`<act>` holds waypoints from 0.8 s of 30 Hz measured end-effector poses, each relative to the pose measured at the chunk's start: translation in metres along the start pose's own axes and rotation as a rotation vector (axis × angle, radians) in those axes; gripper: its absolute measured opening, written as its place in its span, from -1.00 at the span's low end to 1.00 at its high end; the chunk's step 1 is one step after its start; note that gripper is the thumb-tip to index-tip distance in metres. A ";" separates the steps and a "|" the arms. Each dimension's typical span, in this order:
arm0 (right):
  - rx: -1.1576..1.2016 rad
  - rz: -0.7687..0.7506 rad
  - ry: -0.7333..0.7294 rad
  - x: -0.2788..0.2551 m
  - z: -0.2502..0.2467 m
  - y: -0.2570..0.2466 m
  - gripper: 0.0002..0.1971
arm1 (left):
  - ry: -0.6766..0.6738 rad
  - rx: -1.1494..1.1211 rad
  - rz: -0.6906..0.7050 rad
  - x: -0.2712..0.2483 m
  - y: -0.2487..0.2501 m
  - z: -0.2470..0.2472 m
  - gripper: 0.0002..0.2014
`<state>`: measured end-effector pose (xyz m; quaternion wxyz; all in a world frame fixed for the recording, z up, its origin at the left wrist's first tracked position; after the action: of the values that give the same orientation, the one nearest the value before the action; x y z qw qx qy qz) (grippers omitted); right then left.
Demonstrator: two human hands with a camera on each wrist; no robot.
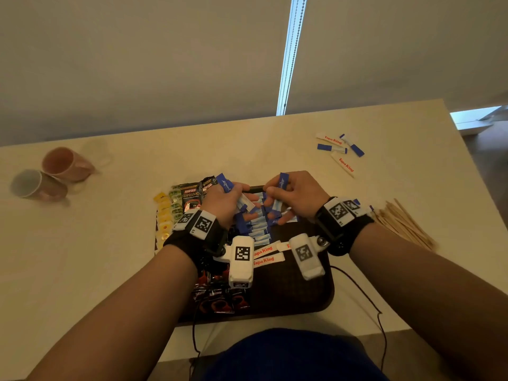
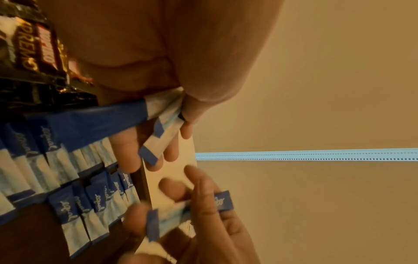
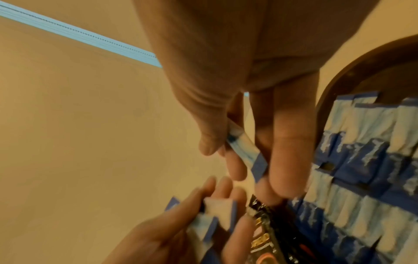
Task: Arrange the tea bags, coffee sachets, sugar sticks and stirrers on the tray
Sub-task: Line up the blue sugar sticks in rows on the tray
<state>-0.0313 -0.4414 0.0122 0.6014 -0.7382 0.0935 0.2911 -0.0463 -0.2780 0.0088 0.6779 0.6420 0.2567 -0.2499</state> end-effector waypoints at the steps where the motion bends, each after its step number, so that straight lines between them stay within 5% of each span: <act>1: -0.014 0.046 -0.018 0.000 -0.002 0.007 -0.83 | 0.004 -0.003 -0.001 -0.001 0.000 -0.002 -0.77; 8: -0.380 0.259 -0.083 0.007 -0.011 0.065 -0.81 | 0.011 -0.008 -0.004 -0.004 -0.004 -0.013 -0.81; 16: -1.053 0.192 0.001 0.022 -0.014 0.079 -0.89 | 0.037 0.013 0.005 -0.004 -0.005 -0.024 -0.81; 24: -1.158 0.205 0.046 0.035 -0.010 0.081 -0.90 | 0.045 -0.012 0.008 -0.005 -0.005 -0.027 -0.82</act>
<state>-0.0395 -0.4643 -0.0731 0.0669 -0.9397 0.0030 0.3353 -0.0539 -0.2509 0.0068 0.6768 0.6443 0.2708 -0.2314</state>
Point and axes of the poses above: each hand's wrist, its own x-axis towards the middle knuckle, its own z-axis out of the palm, y = z × x, the point moved 8 cm from there along x, towards the middle knuckle, and after that the axes turned 3 degrees about z, right-handed, at the moved point
